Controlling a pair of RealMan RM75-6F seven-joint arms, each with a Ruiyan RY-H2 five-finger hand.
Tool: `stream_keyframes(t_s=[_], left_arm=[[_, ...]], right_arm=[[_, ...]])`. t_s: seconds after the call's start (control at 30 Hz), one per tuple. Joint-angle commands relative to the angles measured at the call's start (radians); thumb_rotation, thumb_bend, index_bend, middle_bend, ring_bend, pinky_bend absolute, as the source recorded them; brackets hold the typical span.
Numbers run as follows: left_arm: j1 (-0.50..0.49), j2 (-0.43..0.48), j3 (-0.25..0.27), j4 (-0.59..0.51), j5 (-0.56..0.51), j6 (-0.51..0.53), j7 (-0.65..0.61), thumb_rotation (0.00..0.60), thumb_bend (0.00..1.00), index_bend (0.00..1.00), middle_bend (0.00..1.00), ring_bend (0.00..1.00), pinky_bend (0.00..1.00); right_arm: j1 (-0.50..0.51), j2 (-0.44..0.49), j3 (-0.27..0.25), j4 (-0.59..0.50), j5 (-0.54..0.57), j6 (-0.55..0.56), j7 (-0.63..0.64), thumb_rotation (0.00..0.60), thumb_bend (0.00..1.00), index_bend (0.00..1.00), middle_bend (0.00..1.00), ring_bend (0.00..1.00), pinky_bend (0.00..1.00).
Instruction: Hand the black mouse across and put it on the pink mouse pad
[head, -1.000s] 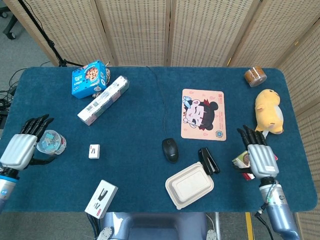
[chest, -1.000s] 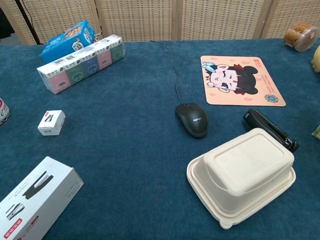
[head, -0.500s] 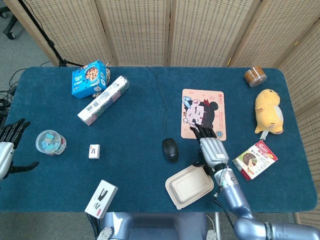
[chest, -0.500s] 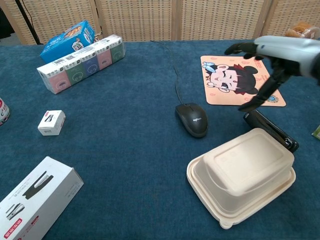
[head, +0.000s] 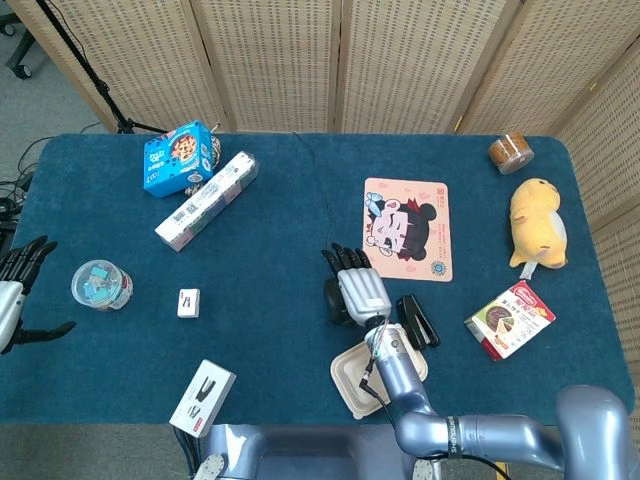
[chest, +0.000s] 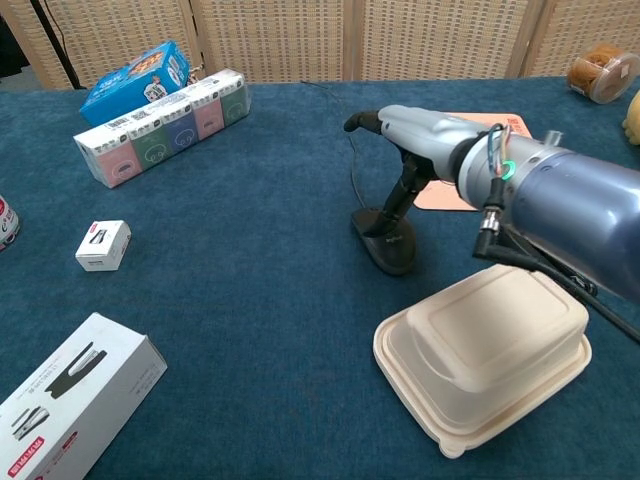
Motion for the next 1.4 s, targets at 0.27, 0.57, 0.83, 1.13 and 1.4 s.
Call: stream_keyframes(t_s=[0.27,0.57,0.83,1.13,1.4], left_arm=[[0.003,0.000,-0.014,-0.001,0.001,-0.034,-0.004,0.600,0.06,0.00,0.00,0.00,0.00],[0.015,0.003,-0.026,0.011,-0.005,-0.047,-0.009,0.600,0.06,0.00,0.00,0.00,0.00],[0.022,0.004,-0.037,0.011,-0.006,-0.051,-0.011,0.600,0.06,0.00,0.00,0.00,0.00],[0.030,0.008,-0.047,0.014,-0.007,-0.055,-0.021,0.600,0.06,0.00,0.00,0.00,0.00],[0.034,0.007,-0.055,0.015,-0.013,-0.061,-0.021,0.600,0.06,0.00,0.00,0.00,0.00]], right_arm=[[0.043,-0.116,-0.011,0.170,-0.009,0.004,0.012,0.600,0.00,0.00,0.00,0.00,0.00],[0.022,-0.146,-0.025,0.236,0.000,0.006,0.024,0.600,0.00,0.00,0.00,0.00,0.00],[-0.015,-0.130,-0.027,0.235,0.024,0.052,0.002,0.600,0.00,0.00,0.00,0.00,0.00],[-0.042,-0.142,-0.004,0.249,0.052,0.017,0.058,0.600,0.00,0.00,0.00,0.00,0.08],[-0.035,-0.183,0.014,0.306,0.030,0.006,0.096,0.600,0.00,0.03,0.05,0.03,0.18]])
